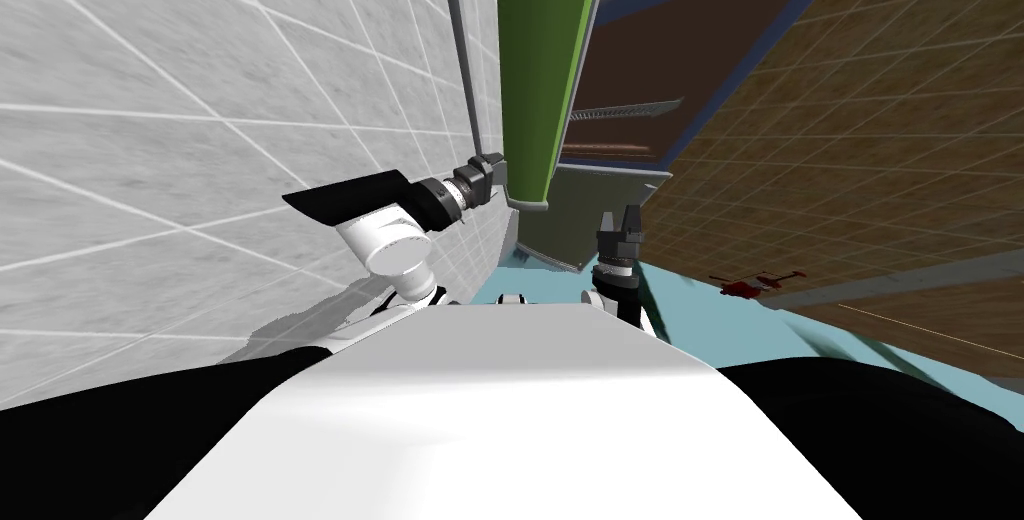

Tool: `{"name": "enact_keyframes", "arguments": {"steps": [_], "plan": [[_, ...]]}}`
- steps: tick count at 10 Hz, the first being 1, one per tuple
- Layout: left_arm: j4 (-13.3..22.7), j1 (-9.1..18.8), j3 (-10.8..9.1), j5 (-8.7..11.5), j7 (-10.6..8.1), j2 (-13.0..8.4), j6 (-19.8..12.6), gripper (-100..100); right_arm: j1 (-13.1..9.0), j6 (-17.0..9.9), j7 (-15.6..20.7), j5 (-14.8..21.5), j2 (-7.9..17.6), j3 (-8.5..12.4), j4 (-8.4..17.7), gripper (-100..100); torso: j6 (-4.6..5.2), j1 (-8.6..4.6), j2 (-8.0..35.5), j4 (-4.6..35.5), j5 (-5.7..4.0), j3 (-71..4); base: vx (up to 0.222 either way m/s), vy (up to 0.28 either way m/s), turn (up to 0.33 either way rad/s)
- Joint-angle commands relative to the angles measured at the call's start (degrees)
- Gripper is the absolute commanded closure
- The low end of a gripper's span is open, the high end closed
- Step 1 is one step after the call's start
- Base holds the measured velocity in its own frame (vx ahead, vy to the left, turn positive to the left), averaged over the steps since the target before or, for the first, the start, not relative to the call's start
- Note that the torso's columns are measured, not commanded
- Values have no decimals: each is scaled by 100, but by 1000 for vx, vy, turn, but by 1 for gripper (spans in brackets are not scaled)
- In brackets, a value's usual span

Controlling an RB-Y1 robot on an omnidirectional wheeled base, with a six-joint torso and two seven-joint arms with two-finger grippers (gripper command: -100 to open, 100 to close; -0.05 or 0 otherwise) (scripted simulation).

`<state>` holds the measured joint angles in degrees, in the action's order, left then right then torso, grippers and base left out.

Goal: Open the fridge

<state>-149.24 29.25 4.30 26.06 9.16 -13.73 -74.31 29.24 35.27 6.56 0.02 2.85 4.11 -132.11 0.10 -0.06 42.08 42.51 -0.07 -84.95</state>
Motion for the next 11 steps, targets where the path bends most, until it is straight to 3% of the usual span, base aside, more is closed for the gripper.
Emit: {"name": "enact_keyframes", "arguments": {"steps": [1,3,5,6,11], "plan": [[-45,276,-144,49,-62,69,-213,-100,0,0,0,0,0,0,0,0,-3,-2,-1,5,0,-1,7,-6,23],[-38,572,-287,151,-111,130,-498,-100,0,0,0,0,0,0,0,0,-2,-8,-2,9,-3,-6,7,-6,25],[-30,448,-199,165,-101,115,-590,-100,0,0,0,0,0,0,0,0,0,-21,2,26,-12,-14,0,-3,11],[-30,426,-183,166,-103,113,-630,0,0,0,0,0,0,0,0,0,5,-25,5,11,-12,-2,-5,1,-2],[-46,418,-198,160,-103,106,-636,0,0,0,0,0,0,0,0,0,-1,-10,2,-31,0,25,0,0,0]]}}
